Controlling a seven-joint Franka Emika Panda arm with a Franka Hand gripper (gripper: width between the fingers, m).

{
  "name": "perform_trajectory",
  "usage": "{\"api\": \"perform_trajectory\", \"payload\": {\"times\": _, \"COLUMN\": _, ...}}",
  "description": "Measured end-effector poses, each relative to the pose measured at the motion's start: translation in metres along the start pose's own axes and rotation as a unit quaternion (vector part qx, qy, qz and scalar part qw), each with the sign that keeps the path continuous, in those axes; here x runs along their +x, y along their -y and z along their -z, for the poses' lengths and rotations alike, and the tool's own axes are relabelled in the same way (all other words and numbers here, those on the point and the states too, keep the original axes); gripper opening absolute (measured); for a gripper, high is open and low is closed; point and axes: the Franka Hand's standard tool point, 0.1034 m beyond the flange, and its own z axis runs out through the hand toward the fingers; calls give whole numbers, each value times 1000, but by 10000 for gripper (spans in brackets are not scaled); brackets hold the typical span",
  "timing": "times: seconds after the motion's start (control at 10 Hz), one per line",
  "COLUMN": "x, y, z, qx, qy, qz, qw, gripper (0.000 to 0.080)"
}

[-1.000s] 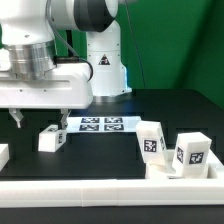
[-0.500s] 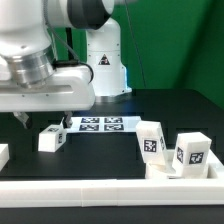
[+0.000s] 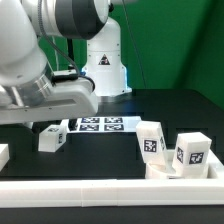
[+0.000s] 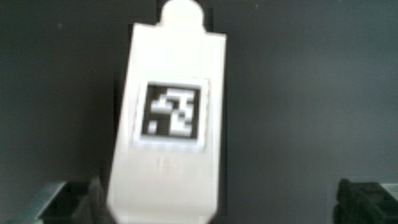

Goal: Assemble stool

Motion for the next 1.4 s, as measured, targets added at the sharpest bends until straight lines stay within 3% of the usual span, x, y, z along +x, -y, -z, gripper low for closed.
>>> {"api": "perform_trajectory", "payload": {"times": 0.2, "x": 8, "y": -5, "z": -1, "qx": -6, "qy": 50, "qz": -18, "qw": 999, "gripper": 649}}
{"api": "perform_trajectory", "payload": {"times": 0.6, "x": 10, "y": -4, "z": -1, "qx": -7, "qy": 45, "qz": -14, "qw": 999, "gripper": 649}}
{"api": "perform_trajectory", "payload": {"times": 0.8, "x": 7, "y": -17, "z": -7, "qx": -13, "qy": 59, "qz": -34, "qw": 998, "gripper": 649}}
{"api": "perform_trajectory", "payload": {"times": 0.9, "x": 2, "y": -23, "z": -12, "qx": -12, "qy": 81, "qz": -46, "qw": 996, "gripper": 649}}
{"api": "perform_trajectory", "payload": {"times": 1.2, "x": 1, "y": -24, "z": -16, "qx": -11, "qy": 90, "qz": -47, "qw": 995, "gripper": 649}}
{"api": "perform_trajectory", "payload": {"times": 1.4, "x": -4, "y": -24, "z": -20, "qx": -5, "qy": 151, "qz": -50, "qw": 987, "gripper": 649}}
